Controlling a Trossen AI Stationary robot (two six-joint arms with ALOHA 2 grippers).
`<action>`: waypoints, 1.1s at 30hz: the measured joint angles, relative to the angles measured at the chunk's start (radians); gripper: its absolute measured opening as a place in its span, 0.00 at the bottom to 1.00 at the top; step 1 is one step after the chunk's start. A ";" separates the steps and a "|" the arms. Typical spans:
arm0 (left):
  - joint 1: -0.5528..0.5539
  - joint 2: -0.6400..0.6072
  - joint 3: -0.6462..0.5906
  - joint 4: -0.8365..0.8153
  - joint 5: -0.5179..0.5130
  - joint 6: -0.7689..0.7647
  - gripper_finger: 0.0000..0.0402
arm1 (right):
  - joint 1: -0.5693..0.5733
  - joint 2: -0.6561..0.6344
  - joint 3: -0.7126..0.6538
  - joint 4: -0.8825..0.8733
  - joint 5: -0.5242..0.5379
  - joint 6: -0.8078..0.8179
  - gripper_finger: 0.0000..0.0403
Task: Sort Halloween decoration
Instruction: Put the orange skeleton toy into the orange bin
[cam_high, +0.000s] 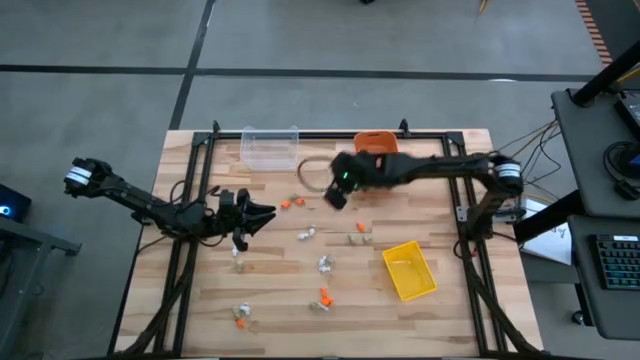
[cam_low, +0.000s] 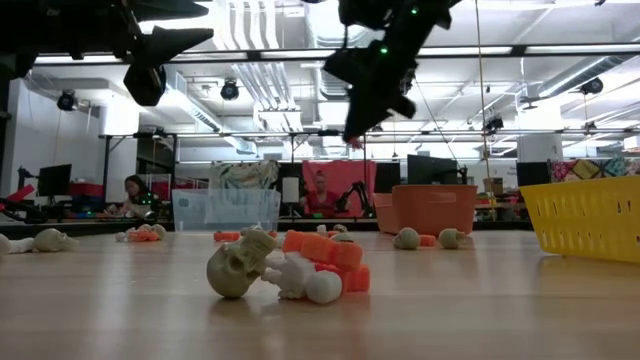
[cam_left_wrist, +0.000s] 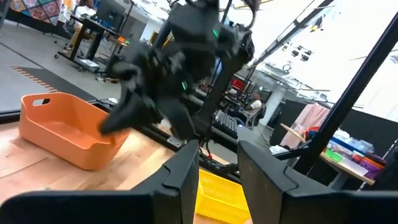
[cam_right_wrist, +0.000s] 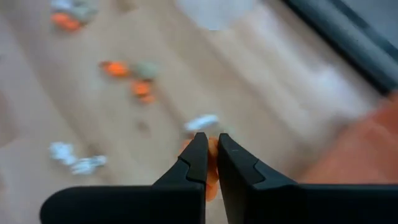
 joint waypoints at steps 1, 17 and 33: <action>0.000 0.000 0.000 0.000 0.000 0.000 0.23 | -0.030 -0.017 0.000 -0.028 0.000 -0.003 0.03; 0.000 0.000 0.000 -0.002 0.000 0.000 0.23 | -0.426 0.051 -0.136 -0.069 -0.079 -0.098 0.03; 0.001 0.000 0.000 -0.003 -0.020 0.063 0.23 | -0.428 0.095 -0.151 -0.036 -0.074 -0.105 0.20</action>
